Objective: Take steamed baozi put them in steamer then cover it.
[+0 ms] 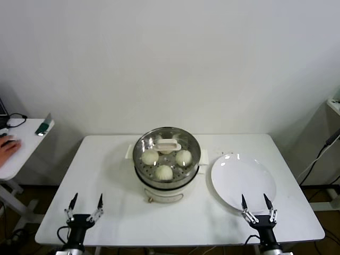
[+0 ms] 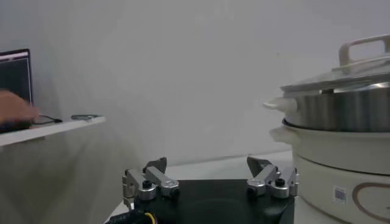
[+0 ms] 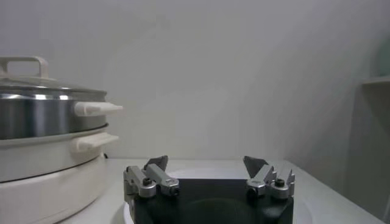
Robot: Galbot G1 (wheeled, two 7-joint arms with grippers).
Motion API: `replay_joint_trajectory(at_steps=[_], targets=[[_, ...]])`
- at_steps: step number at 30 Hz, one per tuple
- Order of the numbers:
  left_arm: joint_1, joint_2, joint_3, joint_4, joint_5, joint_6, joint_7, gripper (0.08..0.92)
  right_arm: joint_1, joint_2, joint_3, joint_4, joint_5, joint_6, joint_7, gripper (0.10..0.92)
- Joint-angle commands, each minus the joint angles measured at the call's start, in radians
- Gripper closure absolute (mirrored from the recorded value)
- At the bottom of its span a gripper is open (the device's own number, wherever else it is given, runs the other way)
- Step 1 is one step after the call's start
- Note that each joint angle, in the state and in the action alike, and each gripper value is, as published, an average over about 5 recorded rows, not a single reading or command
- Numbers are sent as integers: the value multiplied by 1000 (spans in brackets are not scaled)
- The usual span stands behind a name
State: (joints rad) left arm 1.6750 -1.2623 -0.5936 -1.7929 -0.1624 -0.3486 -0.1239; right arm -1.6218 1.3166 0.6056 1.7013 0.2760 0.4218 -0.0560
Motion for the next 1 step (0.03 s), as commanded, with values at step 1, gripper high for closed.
replay_joint_trajectory(at_steps=[1], targets=[[10,-3,-1,16,-13,-26,3,177,0,1,0,0,6,-2,-3,203]])
